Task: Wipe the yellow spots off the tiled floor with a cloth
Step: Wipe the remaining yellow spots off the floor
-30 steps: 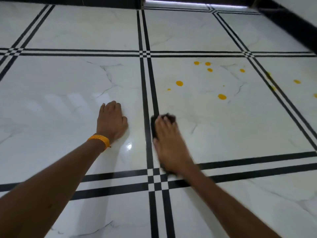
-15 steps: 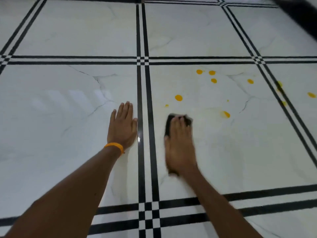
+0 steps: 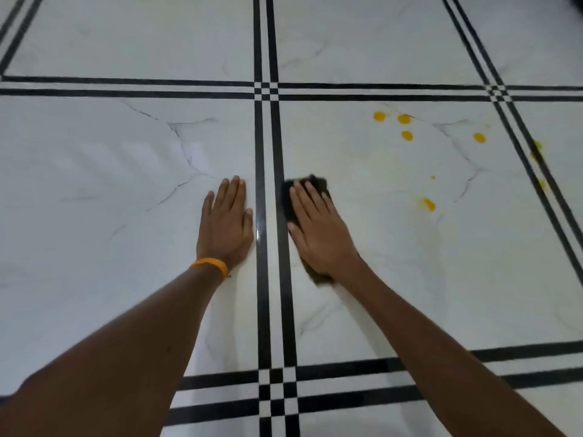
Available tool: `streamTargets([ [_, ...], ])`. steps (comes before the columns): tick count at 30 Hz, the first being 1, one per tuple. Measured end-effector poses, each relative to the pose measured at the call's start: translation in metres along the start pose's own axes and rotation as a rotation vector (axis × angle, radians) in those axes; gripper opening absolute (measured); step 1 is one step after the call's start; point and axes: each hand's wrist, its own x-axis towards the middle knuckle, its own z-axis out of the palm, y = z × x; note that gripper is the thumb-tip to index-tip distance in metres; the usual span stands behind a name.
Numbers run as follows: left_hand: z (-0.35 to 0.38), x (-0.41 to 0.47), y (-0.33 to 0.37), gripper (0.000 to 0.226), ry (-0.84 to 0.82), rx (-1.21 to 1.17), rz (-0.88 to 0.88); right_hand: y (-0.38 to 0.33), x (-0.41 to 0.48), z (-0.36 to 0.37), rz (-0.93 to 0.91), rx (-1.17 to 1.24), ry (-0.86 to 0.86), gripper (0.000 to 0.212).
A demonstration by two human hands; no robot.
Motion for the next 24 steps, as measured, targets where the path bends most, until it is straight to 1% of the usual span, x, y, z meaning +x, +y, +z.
streamTargets([
  [1, 0.0, 0.004, 0.002, 0.059, 0.017, -0.004, 0.007, 0.014, -0.027, -0.003, -0.006, 0.025, 0.014, 0.067],
  [2, -0.001, 0.007, 0.004, 0.058, 0.026, 0.0, 0.021, 0.033, -0.051, -0.006, 0.038, 0.024, 0.048, 0.067],
  [4, -0.002, 0.008, 0.007, 0.058, 0.018, 0.024, 0.028, 0.081, -0.066, -0.017, 0.23, 0.015, 0.059, 0.069],
  [6, 0.001, 0.005, 0.007, 0.057, 0.037, 0.037, 0.009, 0.114, -0.029, -0.027, 0.394, -0.025, 0.121, 0.073],
  [7, 0.002, 0.003, 0.006, 0.057, 0.032, 0.046, 0.015, 0.116, -0.002, -0.028, 0.454, -0.023, 0.127, 0.076],
  [9, 0.003, 0.0, 0.002, 0.057, 0.025, 0.026, 0.023, 0.095, 0.051, -0.027, 0.503, 0.005, 0.103, 0.081],
  [10, 0.003, -0.001, 0.002, 0.057, 0.029, 0.014, 0.025, 0.076, 0.07, -0.021, 0.495, 0.001, 0.113, 0.082],
  [11, 0.002, 0.003, 0.002, 0.057, 0.037, 0.012, 0.026, 0.053, 0.081, -0.017, 0.429, -0.003, 0.111, 0.08],
  [13, 0.003, 0.01, 0.001, 0.057, 0.056, 0.031, 0.025, 0.003, 0.065, -0.009, 0.196, -0.023, 0.109, 0.07],
  [14, 0.003, 0.012, 0.0, 0.057, 0.058, 0.044, 0.024, -0.014, 0.038, -0.004, 0.062, -0.028, 0.082, 0.066],
  [15, 0.004, 0.012, 0.0, 0.057, 0.049, 0.049, 0.025, -0.019, 0.003, -0.004, -0.044, -0.016, 0.035, 0.065],
  [16, 0.004, 0.01, -0.001, 0.057, 0.041, 0.057, 0.026, -0.011, -0.032, -0.002, -0.099, 0.013, 0.018, 0.065],
  [17, 0.004, 0.008, -0.001, 0.058, 0.039, 0.058, 0.023, 0.012, -0.059, -0.004, -0.1, 0.048, 0.023, 0.066],
  [18, 0.004, 0.006, 0.0, 0.059, 0.036, 0.056, 0.02, 0.044, -0.075, -0.008, -0.048, 0.056, 0.062, 0.066],
  [19, 0.004, 0.006, 0.001, 0.06, 0.031, 0.055, 0.023, 0.081, -0.077, -0.012, 0.044, 0.029, 0.11, 0.067],
  [20, 0.005, 0.006, 0.001, 0.06, 0.034, 0.057, 0.024, 0.117, -0.066, -0.018, 0.15, -0.011, 0.141, 0.07],
  [21, 0.005, 0.007, -0.001, 0.061, 0.045, 0.062, 0.026, 0.141, -0.042, -0.026, 0.275, -0.034, 0.131, 0.074],
  [22, 0.006, 0.008, -0.005, 0.061, 0.054, 0.062, 0.029, 0.153, -0.013, -0.03, 0.402, -0.022, 0.14, 0.079],
  [23, 0.005, 0.009, -0.008, 0.06, 0.055, 0.052, 0.03, 0.147, 0.015, -0.033, 0.486, 0.012, 0.129, 0.081],
  [24, 0.006, 0.008, -0.009, 0.061, 0.053, 0.042, 0.028, 0.131, 0.033, -0.031, 0.509, 0.003, 0.119, 0.082],
])
